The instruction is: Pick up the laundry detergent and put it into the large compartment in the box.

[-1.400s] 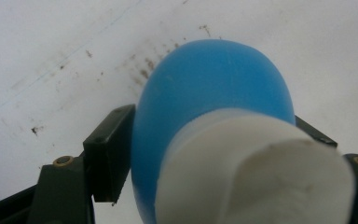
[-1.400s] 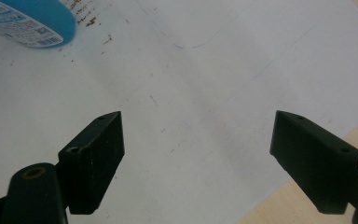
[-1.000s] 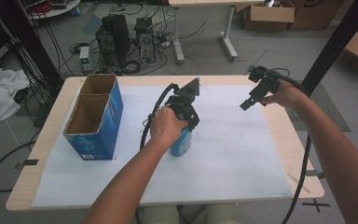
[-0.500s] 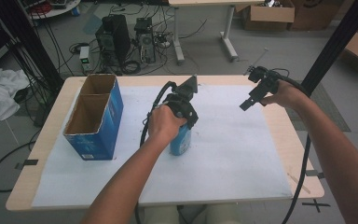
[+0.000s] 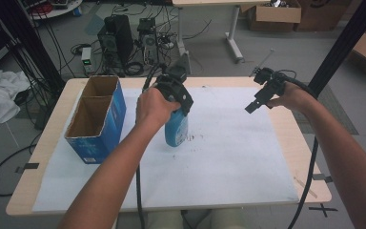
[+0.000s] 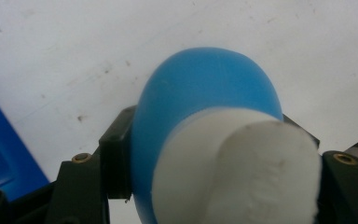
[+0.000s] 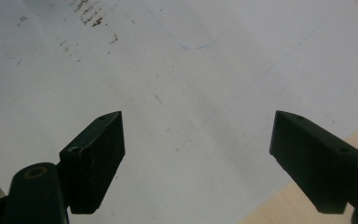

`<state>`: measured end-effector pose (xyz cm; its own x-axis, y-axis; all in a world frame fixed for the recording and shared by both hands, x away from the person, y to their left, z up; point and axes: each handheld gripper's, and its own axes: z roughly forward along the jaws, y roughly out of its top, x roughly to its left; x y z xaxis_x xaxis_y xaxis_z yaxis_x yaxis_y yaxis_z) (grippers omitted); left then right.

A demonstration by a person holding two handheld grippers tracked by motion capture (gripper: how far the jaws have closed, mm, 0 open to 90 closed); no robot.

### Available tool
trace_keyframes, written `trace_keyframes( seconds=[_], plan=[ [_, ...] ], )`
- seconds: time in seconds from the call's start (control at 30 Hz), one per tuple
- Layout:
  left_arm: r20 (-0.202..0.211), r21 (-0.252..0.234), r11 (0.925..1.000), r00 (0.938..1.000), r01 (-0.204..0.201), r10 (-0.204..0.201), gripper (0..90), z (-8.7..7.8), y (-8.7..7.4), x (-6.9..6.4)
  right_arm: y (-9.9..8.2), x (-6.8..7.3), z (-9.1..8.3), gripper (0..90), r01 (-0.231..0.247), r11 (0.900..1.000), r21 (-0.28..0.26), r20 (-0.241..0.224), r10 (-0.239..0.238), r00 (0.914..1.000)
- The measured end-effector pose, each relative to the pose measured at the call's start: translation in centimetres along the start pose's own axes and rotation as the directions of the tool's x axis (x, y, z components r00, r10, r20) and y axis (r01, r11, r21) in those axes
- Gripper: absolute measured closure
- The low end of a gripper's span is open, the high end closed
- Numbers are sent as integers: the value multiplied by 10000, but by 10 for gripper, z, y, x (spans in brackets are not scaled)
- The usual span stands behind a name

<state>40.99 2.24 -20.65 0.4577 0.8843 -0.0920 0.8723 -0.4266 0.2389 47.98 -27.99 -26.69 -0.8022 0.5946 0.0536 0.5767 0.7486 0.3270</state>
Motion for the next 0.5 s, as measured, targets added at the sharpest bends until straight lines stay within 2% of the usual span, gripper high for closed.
trace_keyframes(
  seconds=[0.03,0.07,0.1,0.13,0.2,0.27,0.3,0.33,0.37,0.43,0.5],
  plan=[
    [0,0,10000,10000,0,0,376,0,0,0,0,0,0,179,0,10000,0,0,0,10000],
    [-36,-99,9999,10000,83,-83,376,-12,0,4,0,0,0,179,13,10000,-32,10,-13,10000],
    [-36,-99,9999,10000,83,-83,376,-12,0,4,0,0,0,179,13,10000,-32,10,-13,10000],
    [-86,-210,9996,9998,193,-195,376,-25,1,8,0,1,-1,179,5,10000,-36,-1,-5,10000],
    [-143,-316,9991,9995,291,-295,376,-40,0,13,1,1,-1,179,5,10000,2,-9,-5,10000],
    [-146,-410,9981,9989,450,-456,376,-50,-1,18,1,1,-1,179,19,10000,2,-4,-19,10000],
    [-146,-410,9981,9989,450,-456,376,-50,-1,18,1,1,-1,179,19,10000,2,-4,-19,10000],
    [-213,-502,9970,9979,594,-605,376,-61,-1,24,2,1,-1,178,42,10000,-1,-8,-42,10000],
    [-213,-502,9970,9979,594,-605,376,-61,-1,24,2,2,-1,179,43,10000,31,-3,-43,10000],
    [-329,-479,9963,9968,712,-728,376,-74,-3,30,3,2,-1,179,58,10000,12,-5,-58,10000],
    [-355,-459,9962,9965,736,-752,376,-78,-3,32,4,3,-1,178,62,10000,-16,-17,-62,10000]
  ],
)
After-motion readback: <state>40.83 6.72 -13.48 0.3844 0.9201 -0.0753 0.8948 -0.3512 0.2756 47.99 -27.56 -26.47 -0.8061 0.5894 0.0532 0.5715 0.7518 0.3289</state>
